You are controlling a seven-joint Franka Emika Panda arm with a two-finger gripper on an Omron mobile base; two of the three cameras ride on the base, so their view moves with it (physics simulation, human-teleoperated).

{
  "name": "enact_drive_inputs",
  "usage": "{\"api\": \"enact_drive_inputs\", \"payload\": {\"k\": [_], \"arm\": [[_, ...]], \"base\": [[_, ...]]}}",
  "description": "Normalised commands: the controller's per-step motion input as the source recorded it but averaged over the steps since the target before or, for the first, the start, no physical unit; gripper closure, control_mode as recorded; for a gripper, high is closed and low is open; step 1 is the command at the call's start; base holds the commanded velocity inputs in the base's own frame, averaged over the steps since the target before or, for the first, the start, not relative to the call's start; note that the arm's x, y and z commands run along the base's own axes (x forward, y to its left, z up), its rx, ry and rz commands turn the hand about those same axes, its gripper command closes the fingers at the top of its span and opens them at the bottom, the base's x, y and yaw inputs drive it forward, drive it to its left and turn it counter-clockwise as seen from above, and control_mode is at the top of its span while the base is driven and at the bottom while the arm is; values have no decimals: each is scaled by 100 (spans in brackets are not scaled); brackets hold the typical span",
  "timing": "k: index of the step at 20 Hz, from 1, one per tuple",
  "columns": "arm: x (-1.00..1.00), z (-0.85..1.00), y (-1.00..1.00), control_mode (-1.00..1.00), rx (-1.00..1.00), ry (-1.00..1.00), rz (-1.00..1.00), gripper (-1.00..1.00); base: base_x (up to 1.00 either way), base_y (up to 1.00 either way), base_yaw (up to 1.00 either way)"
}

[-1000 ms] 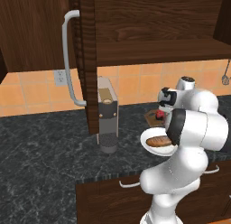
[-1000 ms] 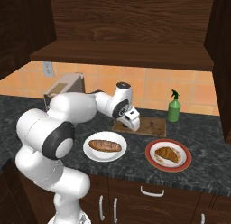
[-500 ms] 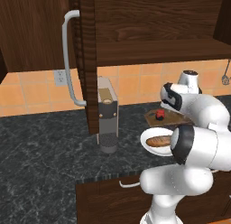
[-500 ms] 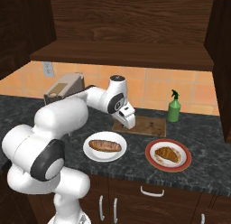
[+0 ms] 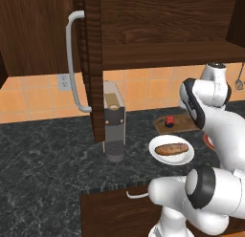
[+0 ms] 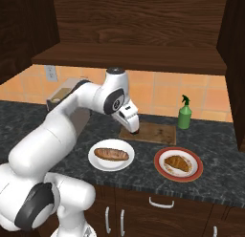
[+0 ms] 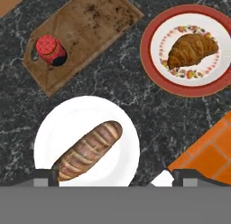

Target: From the different types of pastries on the counter, select a croissant and place it on the cutting board. Then retrieve a jar of jam from the cabinet and place it alongside the croissant on the cutting board.

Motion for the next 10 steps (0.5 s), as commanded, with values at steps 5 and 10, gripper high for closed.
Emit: {"api": "enact_drive_inputs", "payload": {"k": [5, 10], "arm": [[-9, 11, -67, -100, 0, 4, -2, -100], [-19, 8, -86, -100, 0, 4, -4, -100]], "base": [[0, 0, 0], [0, 0, 0]]}}
